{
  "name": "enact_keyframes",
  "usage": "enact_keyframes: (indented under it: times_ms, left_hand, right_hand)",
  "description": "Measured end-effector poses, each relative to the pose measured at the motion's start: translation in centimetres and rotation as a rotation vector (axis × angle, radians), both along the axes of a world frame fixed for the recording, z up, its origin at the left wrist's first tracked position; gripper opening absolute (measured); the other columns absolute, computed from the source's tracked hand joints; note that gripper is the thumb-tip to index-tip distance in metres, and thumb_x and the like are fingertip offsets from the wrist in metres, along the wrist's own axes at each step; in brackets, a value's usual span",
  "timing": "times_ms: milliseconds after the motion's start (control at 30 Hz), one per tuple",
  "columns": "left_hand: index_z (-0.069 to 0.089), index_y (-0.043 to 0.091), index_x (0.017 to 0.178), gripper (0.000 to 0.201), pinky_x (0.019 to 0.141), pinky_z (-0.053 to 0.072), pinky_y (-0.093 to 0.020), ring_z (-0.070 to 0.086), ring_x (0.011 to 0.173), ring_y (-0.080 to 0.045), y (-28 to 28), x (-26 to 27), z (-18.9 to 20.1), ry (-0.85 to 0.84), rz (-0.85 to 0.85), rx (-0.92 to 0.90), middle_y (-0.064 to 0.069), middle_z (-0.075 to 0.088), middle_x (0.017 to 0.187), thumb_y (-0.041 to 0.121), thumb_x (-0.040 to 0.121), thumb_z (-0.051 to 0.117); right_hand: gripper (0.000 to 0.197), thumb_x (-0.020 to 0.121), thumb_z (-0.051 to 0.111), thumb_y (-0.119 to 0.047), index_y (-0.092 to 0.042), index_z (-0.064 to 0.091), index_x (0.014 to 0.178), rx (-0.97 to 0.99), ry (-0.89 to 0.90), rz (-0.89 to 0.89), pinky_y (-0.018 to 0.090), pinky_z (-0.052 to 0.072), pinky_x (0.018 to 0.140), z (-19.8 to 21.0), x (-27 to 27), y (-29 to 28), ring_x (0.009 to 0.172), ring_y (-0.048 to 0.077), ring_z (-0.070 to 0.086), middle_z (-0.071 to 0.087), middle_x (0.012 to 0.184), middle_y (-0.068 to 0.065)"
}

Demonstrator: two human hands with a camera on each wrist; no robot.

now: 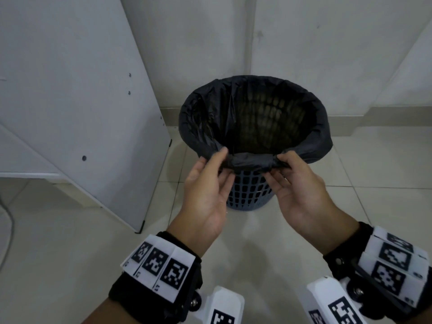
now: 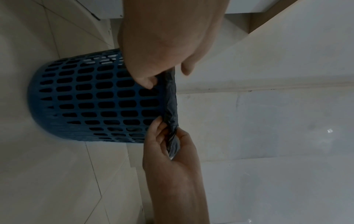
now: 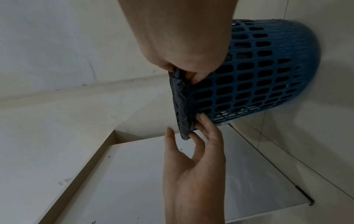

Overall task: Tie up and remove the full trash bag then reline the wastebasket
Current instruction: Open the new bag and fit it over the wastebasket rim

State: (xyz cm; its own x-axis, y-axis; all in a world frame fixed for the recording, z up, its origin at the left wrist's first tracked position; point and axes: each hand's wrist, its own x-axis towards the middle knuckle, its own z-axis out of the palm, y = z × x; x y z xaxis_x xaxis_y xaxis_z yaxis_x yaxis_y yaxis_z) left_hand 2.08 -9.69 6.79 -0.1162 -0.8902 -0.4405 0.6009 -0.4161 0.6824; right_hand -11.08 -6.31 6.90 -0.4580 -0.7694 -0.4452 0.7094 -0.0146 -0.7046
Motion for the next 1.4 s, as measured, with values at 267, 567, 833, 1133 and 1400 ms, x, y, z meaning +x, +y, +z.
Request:
enact_keyframes:
  times_ms: [267, 567, 833, 1133, 1400]
  left_hand:
    - [0.067, 0.011, 0.114, 0.019, 0.088, 0.057, -0.032, 0.067, 0.095, -0.018, -2.7, 1.0, 1.2, 0.042, -0.022, 0.108, -0.007, 0.072, 0.11, 0.02, 0.099, 0.062]
    - [0.07, 0.019, 0.12, 0.032, 0.085, 0.059, -0.03, 0.072, 0.101, -0.014, 1.1, -0.5, -0.8, -0.238, -0.036, -0.048, 0.002, 0.077, 0.109, 0.031, 0.09, 0.073]
    - [0.057, 0.005, 0.13, 0.031, 0.087, 0.061, -0.039, 0.074, 0.096, -0.024, -2.9, 1.3, -0.3, -0.213, 0.113, -0.138, -0.011, 0.074, 0.111, 0.011, 0.1, 0.057]
    - [0.068, 0.008, 0.111, 0.017, 0.063, 0.06, -0.028, 0.07, 0.09, -0.02, -5.3, 1.4, 0.1, -0.169, 0.086, -0.131, -0.006, 0.072, 0.102, 0.011, 0.101, 0.055]
    - [0.061, 0.006, 0.132, 0.035, 0.081, 0.062, -0.031, 0.069, 0.106, -0.02, -6.8, 1.3, -0.9, -0.111, 0.15, -0.102, -0.007, 0.069, 0.125, 0.026, 0.105, 0.051]
  right_hand:
    - [0.001, 0.089, 0.064, -0.006, -0.006, 0.063, 0.089, -0.014, 0.013, 0.032, 0.028, 0.06, 0.081, -0.3, -0.2, -0.4, 0.075, 0.015, 0.071, 0.071, 0.08, 0.007]
    - [0.016, 0.091, 0.067, -0.011, 0.0, 0.072, 0.102, -0.035, 0.029, 0.247, 0.029, 0.058, 0.087, -0.6, 2.9, -0.7, 0.091, 0.02, 0.074, 0.076, 0.1, 0.014]
    - [0.044, 0.084, 0.073, -0.04, -0.014, 0.068, 0.12, 0.079, 0.033, 0.215, 0.035, 0.056, 0.093, -2.4, 1.9, -0.1, 0.096, 0.02, 0.07, 0.073, 0.111, 0.006]
    - [0.033, 0.096, 0.059, -0.022, 0.002, 0.06, 0.119, -0.021, 0.045, 0.282, 0.038, 0.052, 0.1, -2.8, -0.8, 1.3, 0.106, 0.022, 0.07, 0.073, 0.115, 0.01]
    - [0.02, 0.095, 0.059, -0.014, -0.008, 0.066, 0.112, 0.006, 0.027, 0.343, 0.041, 0.055, 0.097, -4.1, 0.0, 2.1, 0.095, 0.021, 0.069, 0.072, 0.099, 0.005]
